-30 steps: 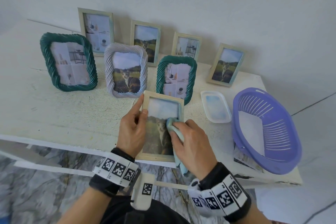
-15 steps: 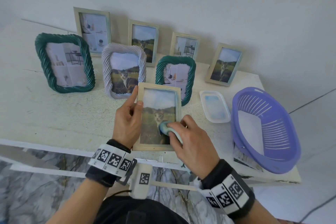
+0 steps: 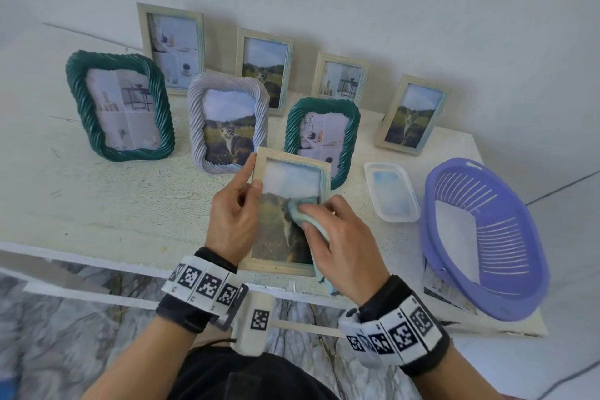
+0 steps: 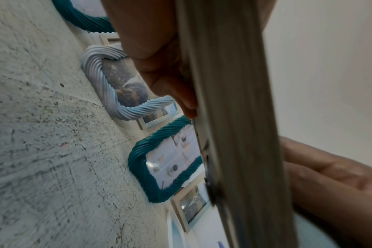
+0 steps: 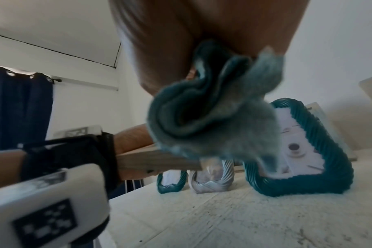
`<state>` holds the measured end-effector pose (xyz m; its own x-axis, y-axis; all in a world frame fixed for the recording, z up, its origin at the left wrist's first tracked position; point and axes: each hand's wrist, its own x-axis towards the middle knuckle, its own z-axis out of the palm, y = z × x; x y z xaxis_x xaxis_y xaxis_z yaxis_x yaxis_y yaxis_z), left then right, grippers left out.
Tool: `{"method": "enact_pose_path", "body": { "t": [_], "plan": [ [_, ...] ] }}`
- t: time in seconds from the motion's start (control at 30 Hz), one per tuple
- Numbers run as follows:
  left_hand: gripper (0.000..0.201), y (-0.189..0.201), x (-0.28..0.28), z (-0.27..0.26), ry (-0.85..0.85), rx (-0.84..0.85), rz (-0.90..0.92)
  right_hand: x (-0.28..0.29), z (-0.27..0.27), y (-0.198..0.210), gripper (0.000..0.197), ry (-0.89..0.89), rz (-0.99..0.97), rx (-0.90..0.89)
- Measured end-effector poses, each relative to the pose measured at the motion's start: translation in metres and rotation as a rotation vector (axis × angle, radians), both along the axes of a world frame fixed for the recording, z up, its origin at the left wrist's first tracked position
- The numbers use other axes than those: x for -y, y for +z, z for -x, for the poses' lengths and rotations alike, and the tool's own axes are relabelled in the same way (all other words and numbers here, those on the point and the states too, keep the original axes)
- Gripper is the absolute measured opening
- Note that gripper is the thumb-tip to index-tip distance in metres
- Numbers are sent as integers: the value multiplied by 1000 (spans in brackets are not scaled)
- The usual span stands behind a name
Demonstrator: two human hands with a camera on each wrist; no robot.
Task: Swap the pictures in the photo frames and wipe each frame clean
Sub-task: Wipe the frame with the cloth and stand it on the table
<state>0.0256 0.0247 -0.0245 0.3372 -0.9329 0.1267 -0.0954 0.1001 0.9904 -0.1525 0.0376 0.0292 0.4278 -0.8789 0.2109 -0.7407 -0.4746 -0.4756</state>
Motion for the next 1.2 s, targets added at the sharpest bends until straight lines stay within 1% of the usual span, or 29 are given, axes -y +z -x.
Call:
{"method": "enact_pose_path", "body": {
  "t": [0.13,0.2,0.3,0.4,0.47,0.53,0.67,0.77,0.87,0.93,1.07,1.2],
  "plan": [
    [49,-2,2,-3,5,-7,-28,-11,12,-1,28,202,-124,2],
    [45,-2,1,-3,4,11,-30,-13,18,1,27,272,-109,-45],
    [46,-1,-1,0,-21,-1,-36,-7,30,8,23,367,-51,-153],
    [53,-5,2,0,-20,-47,-51,2,32,15,18,368,39,-228],
    [51,-4,5,0,-37,-56,-38,6,24,16,14,338,88,-222],
    [47,-2,7,-1,-48,-64,-29,7,14,15,12,334,96,-176],
    [47,-4,8,-11,-31,-82,-57,1,11,12,19,439,-63,-48],
    [45,-3,4,-9,-15,-46,-55,1,18,13,20,489,-104,-103],
    [44,-1,-3,-4,3,-7,-42,5,21,15,13,472,-39,-247],
    [44,1,-4,-1,4,30,-25,9,17,15,7,425,10,-284],
    [44,5,-8,5,-46,15,11,24,10,14,10,254,89,-282],
    [44,-2,-13,9,-71,-7,-8,33,9,11,10,113,92,-232]
  ]
}}
